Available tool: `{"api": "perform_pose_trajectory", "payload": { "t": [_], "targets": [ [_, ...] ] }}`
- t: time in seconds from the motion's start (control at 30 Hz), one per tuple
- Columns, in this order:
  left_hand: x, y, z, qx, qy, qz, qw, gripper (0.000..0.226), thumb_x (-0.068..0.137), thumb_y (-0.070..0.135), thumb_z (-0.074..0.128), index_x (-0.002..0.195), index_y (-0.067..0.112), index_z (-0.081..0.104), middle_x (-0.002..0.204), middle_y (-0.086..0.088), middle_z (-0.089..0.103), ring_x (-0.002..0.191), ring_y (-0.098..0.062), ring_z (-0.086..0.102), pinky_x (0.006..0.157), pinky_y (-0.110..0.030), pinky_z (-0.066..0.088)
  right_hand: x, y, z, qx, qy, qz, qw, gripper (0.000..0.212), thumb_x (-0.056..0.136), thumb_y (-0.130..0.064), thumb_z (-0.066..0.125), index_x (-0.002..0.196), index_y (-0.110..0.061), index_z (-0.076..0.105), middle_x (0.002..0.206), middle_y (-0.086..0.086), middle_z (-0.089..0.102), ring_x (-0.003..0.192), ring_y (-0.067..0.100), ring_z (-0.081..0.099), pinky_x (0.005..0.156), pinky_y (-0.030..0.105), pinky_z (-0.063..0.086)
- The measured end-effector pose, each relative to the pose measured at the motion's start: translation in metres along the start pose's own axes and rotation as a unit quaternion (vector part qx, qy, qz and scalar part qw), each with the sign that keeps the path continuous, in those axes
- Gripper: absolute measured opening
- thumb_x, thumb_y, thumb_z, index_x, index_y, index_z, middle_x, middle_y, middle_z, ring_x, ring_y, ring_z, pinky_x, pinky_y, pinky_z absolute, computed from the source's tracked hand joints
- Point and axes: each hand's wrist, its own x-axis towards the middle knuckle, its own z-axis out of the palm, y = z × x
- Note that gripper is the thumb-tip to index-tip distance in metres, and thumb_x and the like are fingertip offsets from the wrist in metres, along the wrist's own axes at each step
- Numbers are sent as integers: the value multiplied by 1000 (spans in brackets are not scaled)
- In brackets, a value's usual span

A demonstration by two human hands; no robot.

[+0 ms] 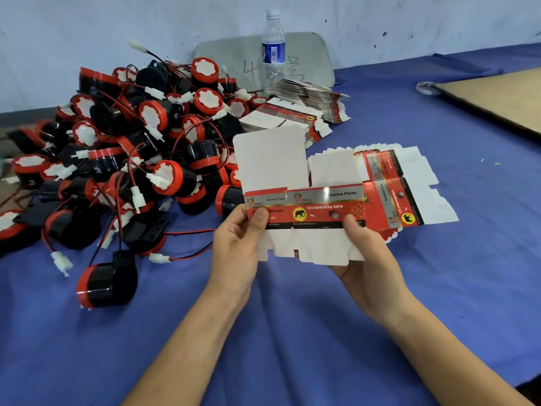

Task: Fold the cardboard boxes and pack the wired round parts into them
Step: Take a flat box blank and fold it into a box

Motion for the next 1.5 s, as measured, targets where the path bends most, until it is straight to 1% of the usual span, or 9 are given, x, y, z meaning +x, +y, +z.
{"api": "perform_pose_trajectory", "payload": {
  "t": [0.13,0.27,0.53,0.63,0.9,1.03,1.13,1.3,1.5],
  "targets": [
    [3,5,-1,-32,8,-45,998,32,81,32,58,112,23,65,110,4,72,109,-14,65,94,-30,49,2,0,-1,-27,13,-14,999,53,91,-55,36,127,-25,59,127,-4,65,122,16,58,90,31,53],
    [-1,11,5,-86,-39,-67,993,52,88,37,47,136,18,51,125,0,66,116,-15,62,91,-26,53,9,3,0,-106,-5,-2,994,24,99,-37,39,117,-36,54,105,-21,71,98,-5,65,95,31,49],
    [-13,22,10,-125,-129,-154,972,32,85,33,58,104,15,76,115,-11,70,109,-26,66,85,-31,55,10,10,-8,-160,76,-98,979,77,79,-21,68,147,-29,32,137,-7,56,124,10,55,103,32,46],
    [-11,21,6,-118,-125,-191,966,22,81,23,69,99,12,76,106,-11,73,100,-25,70,76,-30,58,10,9,-9,-181,77,-135,971,66,79,-16,66,139,-27,42,126,-5,64,116,14,61,93,27,52],
    [-14,25,7,22,-201,-75,977,96,71,72,64,145,16,37,137,-5,57,128,-22,52,104,-43,44,6,6,1,-181,-2,-107,978,68,77,-29,71,138,-19,43,121,-8,66,115,11,61,89,19,49],
    [-16,23,14,112,-185,-31,976,125,60,76,65,153,15,9,135,12,55,118,4,55,90,-11,45,4,4,1,-192,-14,-106,976,42,81,-24,68,121,-16,56,111,-8,70,107,10,65,83,16,50],
    [-12,22,11,96,-157,-12,983,111,63,74,63,150,20,22,125,26,60,116,10,54,88,-6,42,4,2,1,-185,-7,-112,976,28,86,-25,57,113,-21,62,108,-12,71,106,5,64,84,13,49],
    [-10,19,11,71,-96,-17,993,97,47,82,70,124,28,47,98,20,71,84,3,66,61,-11,50,3,6,0,-199,-10,-109,974,24,91,-29,48,99,-33,71,105,-20,71,104,0,64,83,11,48],
    [-13,20,12,90,-85,-14,992,122,49,79,72,150,33,20,115,5,65,86,-7,69,51,-20,52,2,6,0,-187,-2,-132,973,30,92,-31,48,118,-35,61,115,-17,68,112,3,61,87,16,49]
  ]
}}
